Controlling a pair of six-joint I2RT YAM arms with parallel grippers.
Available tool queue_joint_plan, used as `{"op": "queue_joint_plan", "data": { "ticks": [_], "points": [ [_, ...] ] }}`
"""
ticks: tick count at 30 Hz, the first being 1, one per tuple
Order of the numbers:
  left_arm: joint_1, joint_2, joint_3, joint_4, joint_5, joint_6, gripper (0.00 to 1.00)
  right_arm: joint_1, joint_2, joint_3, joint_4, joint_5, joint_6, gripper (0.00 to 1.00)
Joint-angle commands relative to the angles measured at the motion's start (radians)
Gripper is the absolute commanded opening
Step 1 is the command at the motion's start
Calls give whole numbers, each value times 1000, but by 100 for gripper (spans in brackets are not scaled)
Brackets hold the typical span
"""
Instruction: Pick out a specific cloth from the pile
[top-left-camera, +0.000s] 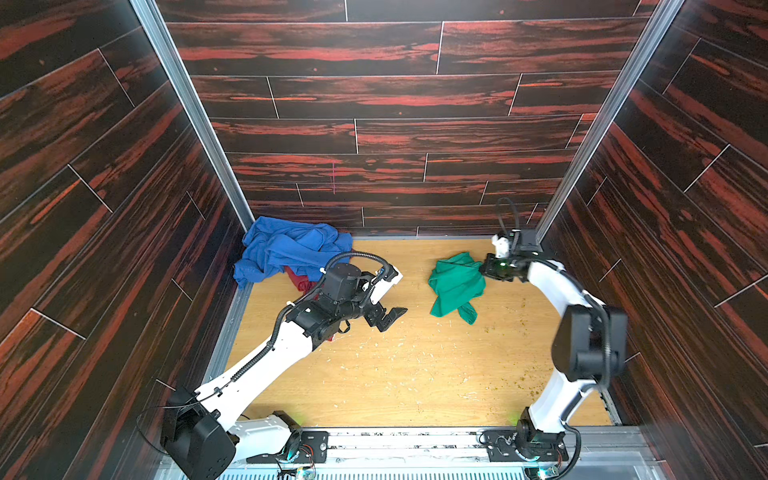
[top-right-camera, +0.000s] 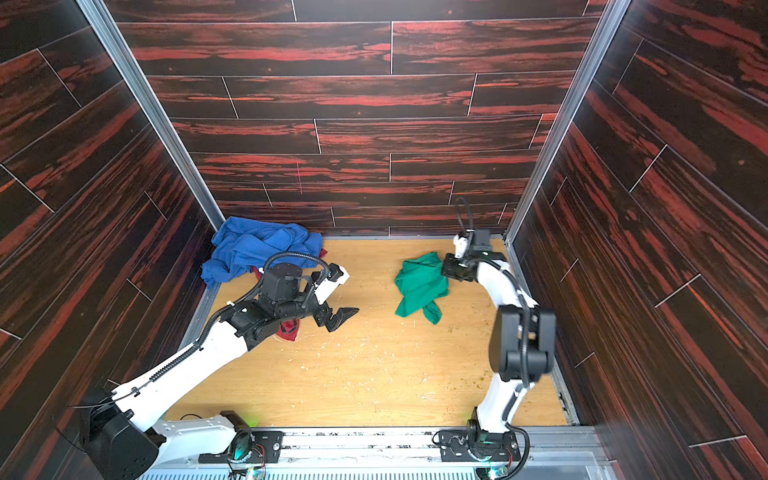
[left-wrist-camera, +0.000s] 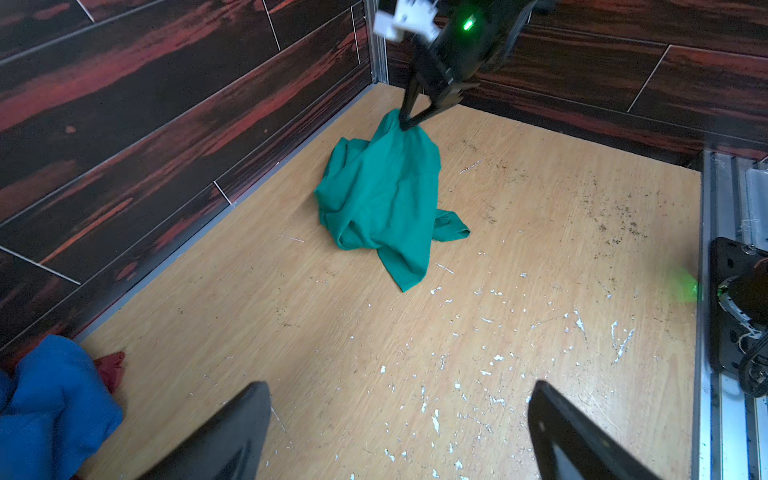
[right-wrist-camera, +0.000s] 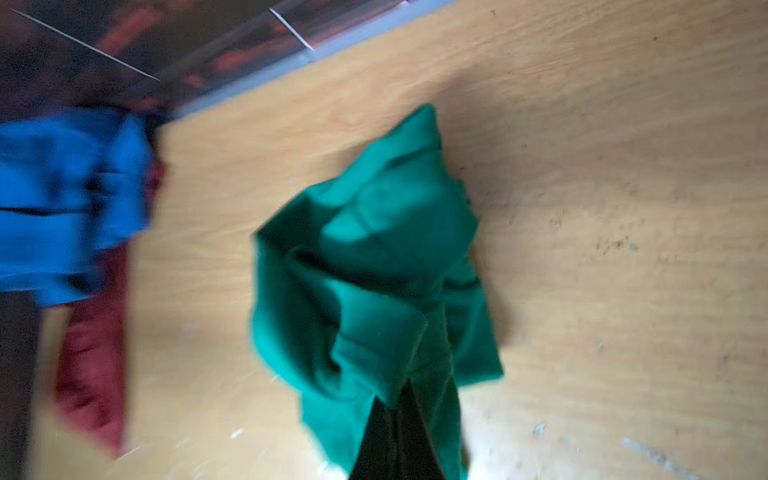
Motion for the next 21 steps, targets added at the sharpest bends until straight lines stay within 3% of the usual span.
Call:
{"op": "queue_joint_plan", "data": {
  "ticks": [1,6,15,21],
  "points": [
    [2,-29,-7,-8,12,12,99,56,101,57,-24,169,-51,0],
    [2,-29,-6,-11,12,13,99,81,181,97,-43,212,-64,0],
    [2,-15,14,-35,0,14,99,89,-24,-57,85,252,-81,74],
    [1,-11,10,-28,1,11,99,156,-153,-157,168,333,-174,94]
  ]
}}
